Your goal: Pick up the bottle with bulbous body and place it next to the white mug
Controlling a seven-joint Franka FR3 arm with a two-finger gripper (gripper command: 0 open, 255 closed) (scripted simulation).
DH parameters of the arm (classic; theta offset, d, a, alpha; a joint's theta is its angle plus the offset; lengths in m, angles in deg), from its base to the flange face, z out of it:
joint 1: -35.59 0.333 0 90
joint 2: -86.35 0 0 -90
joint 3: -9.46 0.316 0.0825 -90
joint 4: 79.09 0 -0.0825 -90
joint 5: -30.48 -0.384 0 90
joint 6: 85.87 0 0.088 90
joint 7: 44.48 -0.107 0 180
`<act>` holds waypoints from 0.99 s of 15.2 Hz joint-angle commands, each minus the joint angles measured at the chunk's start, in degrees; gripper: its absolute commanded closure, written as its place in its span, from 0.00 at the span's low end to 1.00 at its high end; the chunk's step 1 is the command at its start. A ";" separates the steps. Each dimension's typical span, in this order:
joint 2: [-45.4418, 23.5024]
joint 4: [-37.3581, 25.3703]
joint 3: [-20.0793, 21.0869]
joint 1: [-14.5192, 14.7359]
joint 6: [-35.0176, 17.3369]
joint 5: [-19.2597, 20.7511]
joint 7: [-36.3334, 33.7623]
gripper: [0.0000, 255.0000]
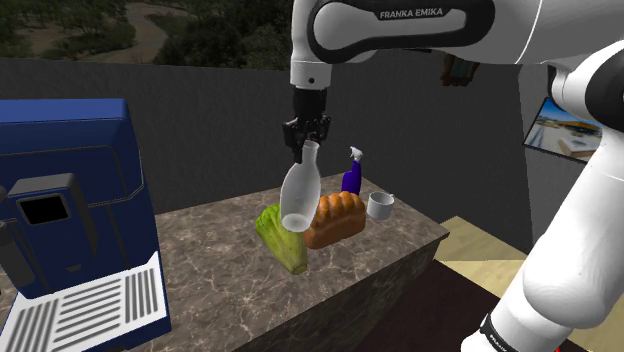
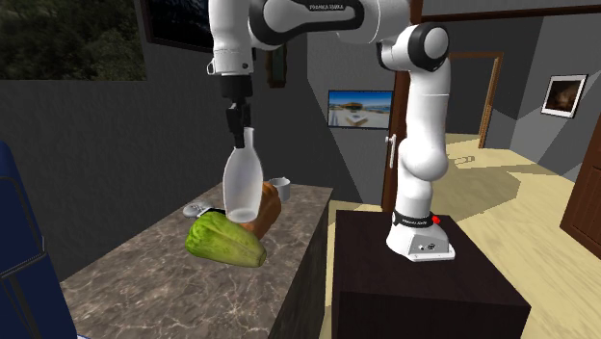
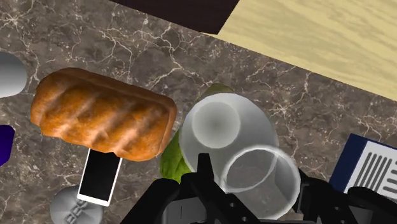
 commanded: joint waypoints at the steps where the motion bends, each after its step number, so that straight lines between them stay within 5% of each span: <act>1: 1.53 2.01 -1.56 -1.65 -0.63 -0.51 3.36 1.00; 15: 3.44 4.24 -11.57 -11.00 -1.04 -0.18 22.70 1.00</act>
